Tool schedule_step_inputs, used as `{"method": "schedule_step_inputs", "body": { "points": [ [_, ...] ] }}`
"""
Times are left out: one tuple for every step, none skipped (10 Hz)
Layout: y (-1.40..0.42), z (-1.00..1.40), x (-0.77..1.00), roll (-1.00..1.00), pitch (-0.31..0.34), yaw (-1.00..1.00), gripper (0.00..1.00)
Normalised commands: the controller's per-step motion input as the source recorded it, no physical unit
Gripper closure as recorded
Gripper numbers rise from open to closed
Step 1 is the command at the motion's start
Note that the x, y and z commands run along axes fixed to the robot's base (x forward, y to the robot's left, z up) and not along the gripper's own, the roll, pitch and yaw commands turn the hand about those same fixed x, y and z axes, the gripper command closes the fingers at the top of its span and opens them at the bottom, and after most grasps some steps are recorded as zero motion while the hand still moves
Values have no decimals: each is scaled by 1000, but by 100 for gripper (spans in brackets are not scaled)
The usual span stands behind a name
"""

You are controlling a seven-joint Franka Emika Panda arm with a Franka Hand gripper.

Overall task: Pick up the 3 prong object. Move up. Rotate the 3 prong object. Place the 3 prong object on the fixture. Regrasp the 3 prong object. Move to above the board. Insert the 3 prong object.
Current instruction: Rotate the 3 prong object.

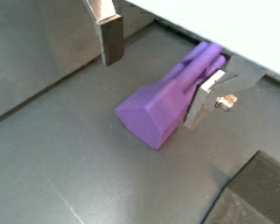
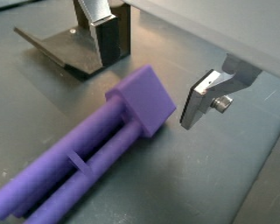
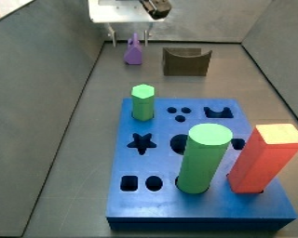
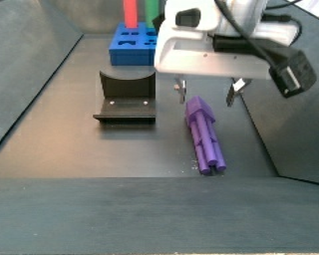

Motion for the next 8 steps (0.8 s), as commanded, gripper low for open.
{"method": "schedule_step_inputs", "body": {
  "points": [
    [19,-945,41,84,-20,-36,0],
    [20,-852,41,101,-18,-28,0],
    [15,-737,37,124,-18,-24,0],
    [14,-658,43,138,-18,-20,0],
    [10,-589,43,149,-15,-16,0],
    [9,-528,47,160,-17,-14,0],
    [2,-454,44,173,-20,-10,0],
    [2,-406,44,180,-17,-5,0]
  ]
}}
